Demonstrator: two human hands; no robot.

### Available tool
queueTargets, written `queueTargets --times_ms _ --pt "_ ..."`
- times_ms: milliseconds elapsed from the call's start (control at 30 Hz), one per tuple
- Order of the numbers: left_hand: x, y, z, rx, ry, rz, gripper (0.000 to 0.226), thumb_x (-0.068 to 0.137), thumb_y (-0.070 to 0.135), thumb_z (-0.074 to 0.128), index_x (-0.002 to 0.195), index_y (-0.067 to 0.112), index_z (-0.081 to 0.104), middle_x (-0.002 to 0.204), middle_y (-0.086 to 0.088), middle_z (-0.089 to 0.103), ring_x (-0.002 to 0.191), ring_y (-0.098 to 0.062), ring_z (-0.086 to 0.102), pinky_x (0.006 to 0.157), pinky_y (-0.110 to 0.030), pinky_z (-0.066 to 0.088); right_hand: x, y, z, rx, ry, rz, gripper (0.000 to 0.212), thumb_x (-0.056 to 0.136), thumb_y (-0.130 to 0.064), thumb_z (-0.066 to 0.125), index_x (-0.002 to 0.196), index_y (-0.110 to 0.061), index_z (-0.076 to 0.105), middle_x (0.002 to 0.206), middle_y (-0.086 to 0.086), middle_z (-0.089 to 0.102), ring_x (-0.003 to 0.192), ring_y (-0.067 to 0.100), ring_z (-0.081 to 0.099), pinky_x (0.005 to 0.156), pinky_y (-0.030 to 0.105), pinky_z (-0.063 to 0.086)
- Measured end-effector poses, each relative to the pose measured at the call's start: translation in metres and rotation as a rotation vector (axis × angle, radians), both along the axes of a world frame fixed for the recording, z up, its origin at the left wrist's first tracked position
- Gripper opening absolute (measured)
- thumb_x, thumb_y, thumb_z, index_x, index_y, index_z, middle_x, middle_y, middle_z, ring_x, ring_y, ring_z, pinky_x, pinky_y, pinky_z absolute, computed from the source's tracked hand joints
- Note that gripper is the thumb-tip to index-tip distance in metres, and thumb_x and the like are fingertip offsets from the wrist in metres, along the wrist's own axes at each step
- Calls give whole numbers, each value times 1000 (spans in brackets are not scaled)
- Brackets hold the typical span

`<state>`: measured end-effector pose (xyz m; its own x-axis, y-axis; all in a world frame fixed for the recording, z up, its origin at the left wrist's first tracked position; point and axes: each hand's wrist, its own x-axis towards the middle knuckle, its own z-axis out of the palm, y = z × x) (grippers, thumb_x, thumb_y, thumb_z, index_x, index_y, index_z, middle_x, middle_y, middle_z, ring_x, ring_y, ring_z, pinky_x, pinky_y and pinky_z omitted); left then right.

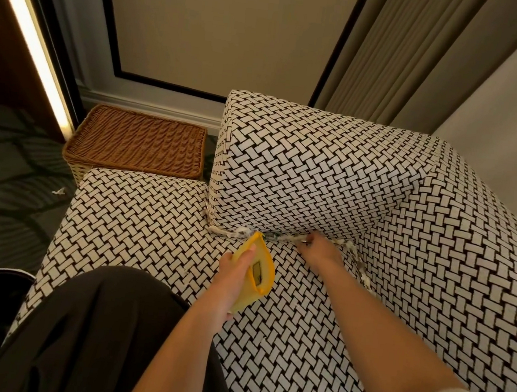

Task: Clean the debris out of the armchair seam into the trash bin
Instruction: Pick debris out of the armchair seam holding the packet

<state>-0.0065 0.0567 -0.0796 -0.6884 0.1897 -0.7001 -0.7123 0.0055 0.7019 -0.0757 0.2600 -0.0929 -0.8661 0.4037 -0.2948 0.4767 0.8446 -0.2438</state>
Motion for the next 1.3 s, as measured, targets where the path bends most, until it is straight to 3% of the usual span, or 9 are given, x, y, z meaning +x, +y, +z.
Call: queueTargets --times_ms 200,300,433,567,800,1000,1300 --pt "-1 1 0 -11 -5 0 71 80 70 41 139 38 19 139 -6 33 120 -34 37 98 -54 37 -9 6 6 -46 -83 64 47 90 -46 51 122 -12 52 116 9 61 105 26 57 84 32 48" --pt "0 1 0 -2 -10 0 70 80 70 41 139 38 19 138 -6 33 120 -33 37 99 -53 36 -8 5 2 -42 -66 27 45 89 -49 50 118 -14 57 101 6 62 92 24 59 80 32 52" --pt "0 1 2 1 -5 -2 70 81 68 41 140 38 19 138 -6 33 120 -33 37 99 -53 37 -4 1 -4 44 -49 20 45 92 -49 44 115 -11 53 110 9 62 97 27 59 77 32 47" --pt "0 1 3 -3 2 -10 69 81 67 41 140 39 17 137 -7 33 119 -33 38 100 -54 36 -7 3 4 13 -112 43 46 90 -48 48 116 -11 55 103 7 63 85 22 58 74 29 50" --pt "0 1 3 1 2 -16 68 82 66 41 140 39 17 136 -7 34 118 -34 39 100 -55 36 -8 8 7 -12 -107 76 48 87 -51 52 121 -18 55 113 5 63 101 23 59 86 34 51" --pt "0 2 1 1 -5 -13 68 82 66 42 140 40 17 136 -6 34 118 -33 39 101 -54 36 -4 9 6 -49 -86 104 39 90 -45 51 120 -19 53 116 6 61 102 24 58 88 35 50" --pt "-1 2 1 -4 -2 -27 68 82 66 42 139 39 18 136 -6 35 118 -33 39 100 -53 36 -4 5 13 -65 -164 137 45 93 -41 46 136 -28 44 126 6 58 110 24 57 92 33 48"
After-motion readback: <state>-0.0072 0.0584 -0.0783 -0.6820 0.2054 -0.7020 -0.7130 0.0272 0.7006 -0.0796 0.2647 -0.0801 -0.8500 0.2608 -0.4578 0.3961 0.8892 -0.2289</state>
